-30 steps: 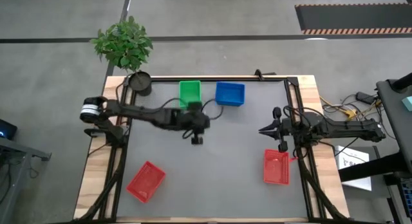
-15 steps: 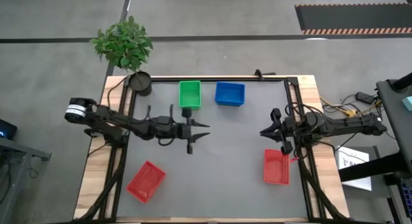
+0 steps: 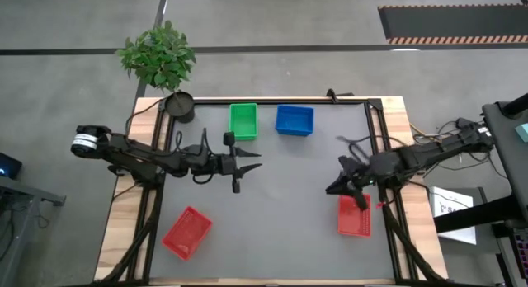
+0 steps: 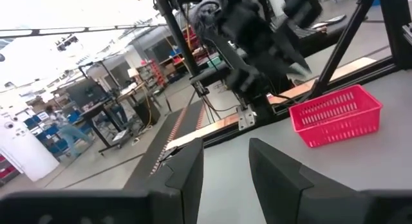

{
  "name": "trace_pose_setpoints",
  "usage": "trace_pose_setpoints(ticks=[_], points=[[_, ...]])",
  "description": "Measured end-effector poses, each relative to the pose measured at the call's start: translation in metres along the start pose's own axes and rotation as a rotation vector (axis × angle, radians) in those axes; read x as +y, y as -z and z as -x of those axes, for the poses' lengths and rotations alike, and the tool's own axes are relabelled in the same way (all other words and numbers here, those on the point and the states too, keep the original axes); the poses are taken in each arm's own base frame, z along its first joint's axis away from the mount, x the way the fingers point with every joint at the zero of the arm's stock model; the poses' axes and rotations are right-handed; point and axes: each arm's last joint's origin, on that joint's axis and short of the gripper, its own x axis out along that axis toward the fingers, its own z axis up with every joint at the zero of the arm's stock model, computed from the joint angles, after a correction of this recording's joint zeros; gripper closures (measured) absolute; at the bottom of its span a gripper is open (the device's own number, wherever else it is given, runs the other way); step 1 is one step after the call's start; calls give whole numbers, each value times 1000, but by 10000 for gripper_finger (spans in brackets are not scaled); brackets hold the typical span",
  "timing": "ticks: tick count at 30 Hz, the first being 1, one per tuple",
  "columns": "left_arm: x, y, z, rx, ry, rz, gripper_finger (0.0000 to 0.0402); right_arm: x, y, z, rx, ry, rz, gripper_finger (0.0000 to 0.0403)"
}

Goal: Stack baskets by color
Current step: Stack the right red basket on the left red basket

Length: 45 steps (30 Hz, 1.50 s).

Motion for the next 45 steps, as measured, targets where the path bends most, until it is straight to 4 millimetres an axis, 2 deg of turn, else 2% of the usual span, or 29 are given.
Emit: trace_pose_setpoints(ticks=[5,7,12,18,23,29,34,36,39,42,45], points=[[2,-1,3,-10,-6,2,293,11,2,-9,269,136,-206,376],[2,-2,5,-12,-7,3,293,20,1,-11,345,157,-253,376],[3,-4,5,-22,-12,6,293,42,17,-19,545,252,-297,376],[4,-5,5,-26,-14,7,293,71,49,-26,747,254,-259,376],[3,-5,5,-27,-12,26,293,89,70,-30,807,304,-304,372],[2,-6,5,-28,-6,71,293,99,78,-37,820,375,-369,336],[-1,-7,6,-34,7,74,293,101,81,-45,832,390,-338,290],[-2,-8,6,-37,10,75,293,100,81,-48,799,397,-265,275],[-3,-8,6,-38,13,75,293,97,78,-50,656,425,-70,261],[-3,-9,6,-43,12,109,293,92,77,-51,507,488,163,258],[-1,-12,6,-71,6,176,293,87,76,-49,437,558,288,263]])
